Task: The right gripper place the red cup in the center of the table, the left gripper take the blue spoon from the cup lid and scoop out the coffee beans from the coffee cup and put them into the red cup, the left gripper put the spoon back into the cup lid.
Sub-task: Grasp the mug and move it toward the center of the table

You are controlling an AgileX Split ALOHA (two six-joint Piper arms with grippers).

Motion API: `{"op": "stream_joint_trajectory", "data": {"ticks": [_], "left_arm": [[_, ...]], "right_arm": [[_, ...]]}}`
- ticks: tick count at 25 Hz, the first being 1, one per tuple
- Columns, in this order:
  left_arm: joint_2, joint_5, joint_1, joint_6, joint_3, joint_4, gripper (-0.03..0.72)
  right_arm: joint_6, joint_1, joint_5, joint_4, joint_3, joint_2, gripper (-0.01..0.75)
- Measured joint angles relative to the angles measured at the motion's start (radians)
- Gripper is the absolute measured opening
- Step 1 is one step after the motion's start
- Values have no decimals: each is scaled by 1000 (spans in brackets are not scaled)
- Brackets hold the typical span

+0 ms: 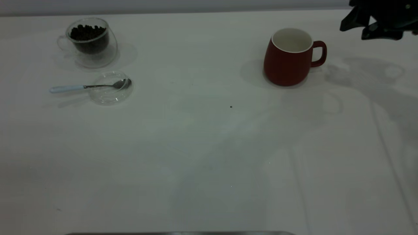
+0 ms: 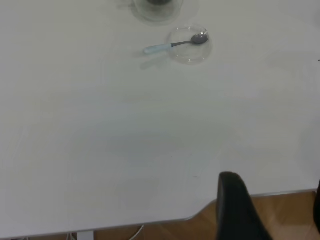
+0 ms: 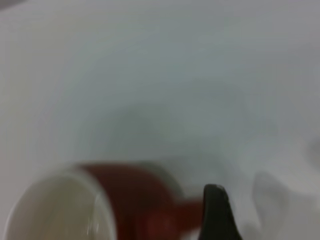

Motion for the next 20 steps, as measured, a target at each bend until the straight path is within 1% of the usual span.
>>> {"op": "stream_joint_trajectory", "data": {"ticks": [1,3,5,7,14,20], "left_arm": [[0,0,0,0,0,0,433],[0,0,0,0,0,0,433],[0,0,0,0,0,0,433],[0,0,0,0,0,0,433],[0,0,0,-1,0,0,433],[-1,0,0,-1,0,0,433]], "right_arm": [[24,-3,14,0,-26,29,540],[70,-5,80,-4,-58,71,540],[109,-3,151,-18,-72,101,540],[128,5,192,-29,-77,115,540],[171,7,232,-41,-77,125,538],[254,14,242,-125,-82,125,537]]}}
